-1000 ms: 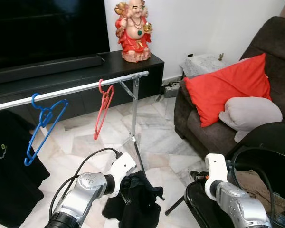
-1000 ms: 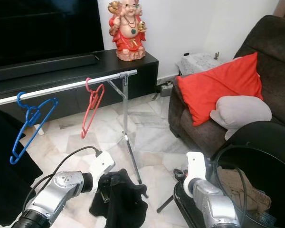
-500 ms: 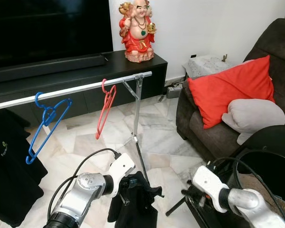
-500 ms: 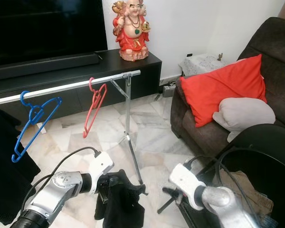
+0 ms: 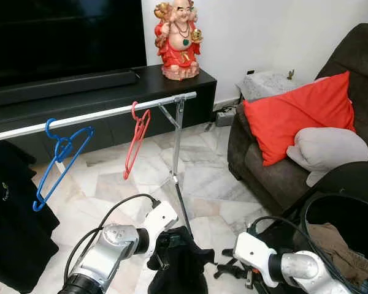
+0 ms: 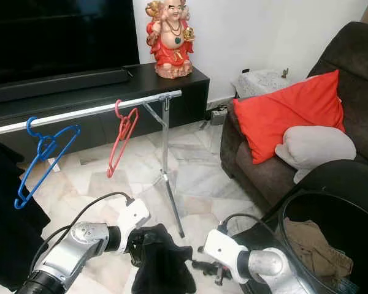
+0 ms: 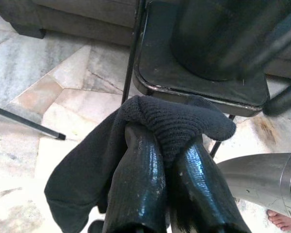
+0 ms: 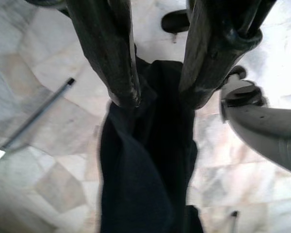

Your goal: Hang hanger

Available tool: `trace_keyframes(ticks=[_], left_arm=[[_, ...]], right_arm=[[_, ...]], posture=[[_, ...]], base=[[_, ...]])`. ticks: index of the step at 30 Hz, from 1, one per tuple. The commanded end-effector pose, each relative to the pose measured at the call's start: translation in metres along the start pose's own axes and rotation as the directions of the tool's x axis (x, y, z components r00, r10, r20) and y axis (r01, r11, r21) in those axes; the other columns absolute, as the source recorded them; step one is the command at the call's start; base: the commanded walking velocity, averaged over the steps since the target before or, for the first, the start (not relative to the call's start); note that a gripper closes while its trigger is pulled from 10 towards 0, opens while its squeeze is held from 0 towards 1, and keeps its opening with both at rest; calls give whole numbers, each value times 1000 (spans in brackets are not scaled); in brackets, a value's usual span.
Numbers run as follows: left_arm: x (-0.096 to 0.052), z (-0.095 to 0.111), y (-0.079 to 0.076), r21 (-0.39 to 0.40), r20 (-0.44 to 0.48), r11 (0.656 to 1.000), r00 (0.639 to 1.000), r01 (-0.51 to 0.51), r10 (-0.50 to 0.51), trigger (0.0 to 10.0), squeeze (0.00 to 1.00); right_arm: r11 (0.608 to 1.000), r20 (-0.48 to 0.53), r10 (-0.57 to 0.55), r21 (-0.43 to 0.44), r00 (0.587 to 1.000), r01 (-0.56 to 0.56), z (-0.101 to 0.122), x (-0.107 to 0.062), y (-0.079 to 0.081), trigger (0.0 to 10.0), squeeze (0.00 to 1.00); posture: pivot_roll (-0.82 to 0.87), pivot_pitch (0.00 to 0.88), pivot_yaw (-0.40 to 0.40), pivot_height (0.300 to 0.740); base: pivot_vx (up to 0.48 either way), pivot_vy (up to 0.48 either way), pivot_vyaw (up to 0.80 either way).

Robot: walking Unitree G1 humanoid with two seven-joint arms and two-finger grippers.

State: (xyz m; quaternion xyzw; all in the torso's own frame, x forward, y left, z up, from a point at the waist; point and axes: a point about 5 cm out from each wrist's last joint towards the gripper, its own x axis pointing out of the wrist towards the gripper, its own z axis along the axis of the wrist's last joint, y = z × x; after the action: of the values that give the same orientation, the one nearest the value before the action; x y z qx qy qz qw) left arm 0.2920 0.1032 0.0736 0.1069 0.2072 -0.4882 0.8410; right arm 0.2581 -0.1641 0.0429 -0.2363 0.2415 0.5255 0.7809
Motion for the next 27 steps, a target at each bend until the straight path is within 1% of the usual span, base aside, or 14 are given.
trace_keyframes(ticks=[1,5,7,8,12,17,18,21,24,25,26,27], left_arm=[[2,15,-2,44,35,999,999,21,-22,0,0],[3,17,-4,51,36,998,999,35,-37,0,0],[4,19,-7,61,38,997,998,53,-55,0,0],[4,19,-7,61,38,997,998,53,-55,0,0],[4,22,-10,88,34,994,997,71,-74,0,0],[5,26,-12,98,40,992,996,82,-86,0,0],[5,27,-13,103,39,991,995,88,-92,0,0],[5,27,-13,107,38,990,995,92,-97,0,0],[5,28,-14,112,38,989,994,96,-101,0,0],[5,29,-15,112,37,989,994,98,-103,0,0],[5,29,-15,112,37,989,994,98,-103,0,0],[6,29,-16,114,37,988,994,100,-105,0,0]], right_arm=[[1000,0,-2,-29,1000,2,2,4,-2,10000,0],[998,6,-53,-38,999,54,2,12,-8,10000,0],[996,15,-62,-60,998,63,1,18,-7,10000,0],[996,15,-62,-60,998,63,1,18,-7,10000,0],[993,-9,-39,-113,999,38,-4,27,-2,10000,0],[990,-8,-51,-130,999,49,-3,31,-3,10000,0],[987,-12,-71,-148,997,68,-3,32,-6,10000,0],[982,-9,-92,-164,996,89,-3,33,-9,10000,0],[973,11,-148,-177,989,147,1,34,-14,10000,0],[963,18,-180,-199,984,180,2,34,-18,10000,0],[963,18,-180,-199,984,180,2,34,-18,10000,0],[953,23,-207,-223,978,207,4,35,-20,10000,0]], posture=[[34,48,2,740],[36,44,1,740],[40,41,0,740],[40,41,0,740],[44,36,2,740],[50,30,3,740],[50,30,3,740],[50,30,3,740],[50,27,4,740],[50,27,4,740],[50,27,4,740],[50,27,4,740]], base=[[0,0,0],[0,0,0],[0,0,0],[0,0,0],[0,0,0],[0,0,0],[0,0,0],[0,0,0],[0,0,0],[0,0,0],[0,0,0],[0,0,0]])
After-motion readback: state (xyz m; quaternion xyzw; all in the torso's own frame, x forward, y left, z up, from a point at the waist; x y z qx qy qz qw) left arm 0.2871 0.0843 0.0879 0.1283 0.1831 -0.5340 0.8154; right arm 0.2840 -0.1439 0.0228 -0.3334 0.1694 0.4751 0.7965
